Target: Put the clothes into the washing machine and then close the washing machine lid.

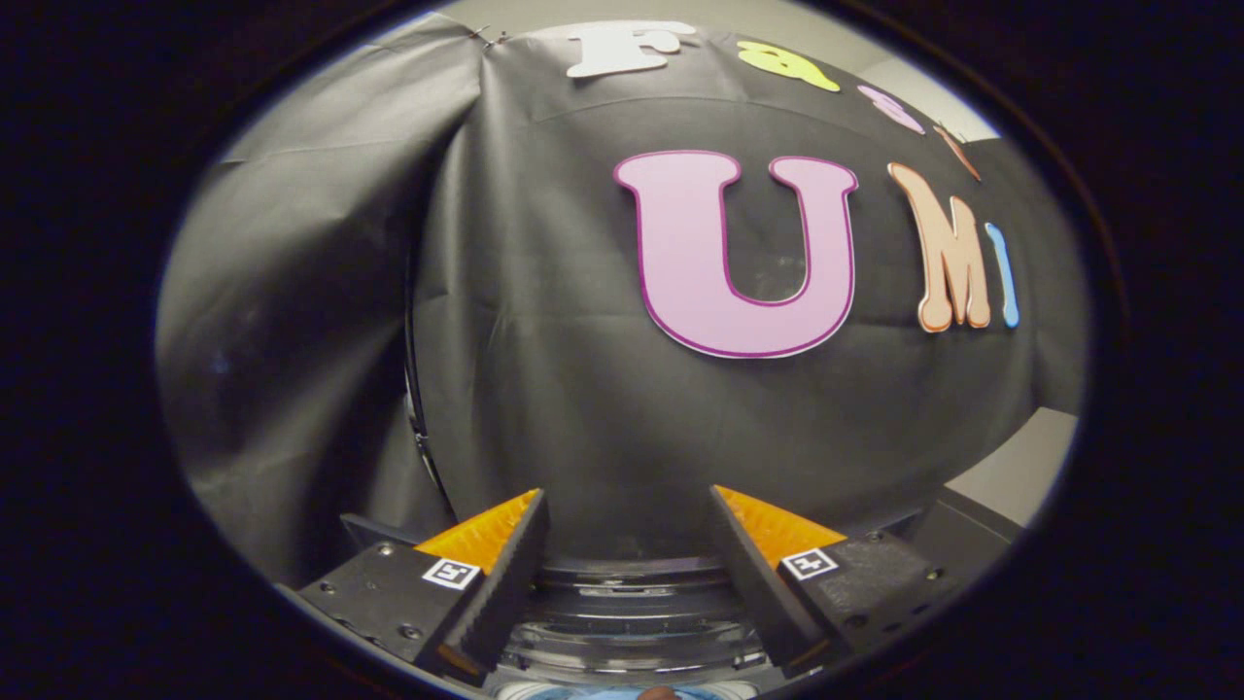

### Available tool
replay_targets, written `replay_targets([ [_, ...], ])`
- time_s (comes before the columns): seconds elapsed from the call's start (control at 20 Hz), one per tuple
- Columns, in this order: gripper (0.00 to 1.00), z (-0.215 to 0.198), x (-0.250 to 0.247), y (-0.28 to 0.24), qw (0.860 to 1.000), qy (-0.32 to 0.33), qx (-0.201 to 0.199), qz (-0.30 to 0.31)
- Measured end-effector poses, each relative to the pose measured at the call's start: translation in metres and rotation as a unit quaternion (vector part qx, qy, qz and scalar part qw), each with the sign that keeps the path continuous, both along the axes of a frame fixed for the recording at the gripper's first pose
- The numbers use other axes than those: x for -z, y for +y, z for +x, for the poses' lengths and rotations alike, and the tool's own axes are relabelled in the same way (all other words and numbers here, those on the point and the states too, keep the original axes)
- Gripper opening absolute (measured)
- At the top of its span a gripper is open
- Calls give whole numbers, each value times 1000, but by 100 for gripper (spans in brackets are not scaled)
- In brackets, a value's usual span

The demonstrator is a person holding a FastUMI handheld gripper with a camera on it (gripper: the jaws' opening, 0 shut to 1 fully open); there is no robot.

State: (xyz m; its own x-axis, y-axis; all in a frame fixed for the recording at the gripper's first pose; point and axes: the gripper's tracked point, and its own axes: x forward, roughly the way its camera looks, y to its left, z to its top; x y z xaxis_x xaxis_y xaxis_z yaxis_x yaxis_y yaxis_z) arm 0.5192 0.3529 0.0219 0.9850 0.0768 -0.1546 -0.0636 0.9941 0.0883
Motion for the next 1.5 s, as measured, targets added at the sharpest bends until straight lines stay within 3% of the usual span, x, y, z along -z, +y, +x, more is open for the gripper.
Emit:
replay_targets([
  [0.15,97,1,10,1,1000,22,4,-6],
  [0.45,98,-7,8,0,1000,16,-10,-7],
  [0.9,98,-35,4,-5,1000,-2,12,-14],
  [1.5,100,-69,4,-13,1000,-19,7,-6],
])
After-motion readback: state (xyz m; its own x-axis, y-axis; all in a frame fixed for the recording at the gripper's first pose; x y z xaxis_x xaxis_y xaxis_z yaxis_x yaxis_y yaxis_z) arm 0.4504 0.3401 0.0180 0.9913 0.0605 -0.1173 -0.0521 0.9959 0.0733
